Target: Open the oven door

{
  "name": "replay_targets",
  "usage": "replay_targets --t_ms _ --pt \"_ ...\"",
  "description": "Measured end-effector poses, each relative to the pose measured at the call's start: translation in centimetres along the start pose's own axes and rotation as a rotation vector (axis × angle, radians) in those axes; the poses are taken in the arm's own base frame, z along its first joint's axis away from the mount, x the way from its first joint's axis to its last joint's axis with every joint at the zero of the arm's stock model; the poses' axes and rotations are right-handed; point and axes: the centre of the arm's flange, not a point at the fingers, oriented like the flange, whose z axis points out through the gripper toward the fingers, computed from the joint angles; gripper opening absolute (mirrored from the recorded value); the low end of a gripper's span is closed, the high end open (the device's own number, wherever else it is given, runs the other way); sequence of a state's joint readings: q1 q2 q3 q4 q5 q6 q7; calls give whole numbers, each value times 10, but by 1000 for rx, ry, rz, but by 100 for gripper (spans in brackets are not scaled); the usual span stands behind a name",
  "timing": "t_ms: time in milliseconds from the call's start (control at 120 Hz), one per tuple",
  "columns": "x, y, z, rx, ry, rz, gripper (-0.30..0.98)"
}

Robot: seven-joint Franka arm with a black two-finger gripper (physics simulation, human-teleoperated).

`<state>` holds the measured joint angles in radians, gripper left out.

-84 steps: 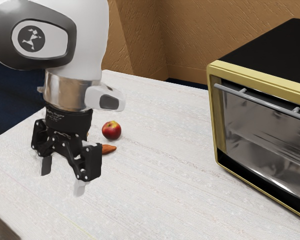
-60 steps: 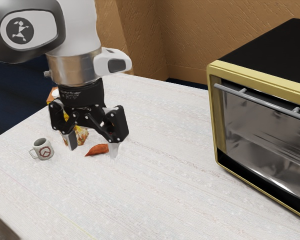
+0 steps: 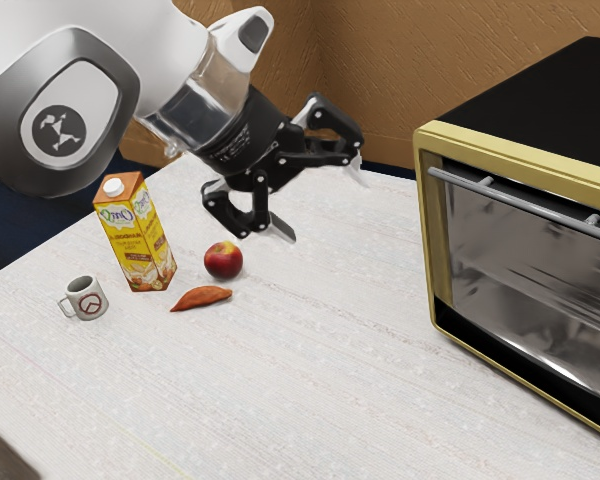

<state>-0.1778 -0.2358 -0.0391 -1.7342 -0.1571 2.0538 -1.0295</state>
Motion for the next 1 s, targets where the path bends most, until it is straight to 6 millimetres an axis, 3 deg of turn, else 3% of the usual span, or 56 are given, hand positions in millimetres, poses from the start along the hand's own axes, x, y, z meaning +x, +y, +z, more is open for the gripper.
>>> replay_targets --t_ms 133,508,750,1000 --pt "13 26 25 -48 15 -104 69" --pt "29 43 76 -65 17 -292 69" --pt "27 49 88 -72 10 -344 68" --pt "37 52 103 -69 12 -390 68"
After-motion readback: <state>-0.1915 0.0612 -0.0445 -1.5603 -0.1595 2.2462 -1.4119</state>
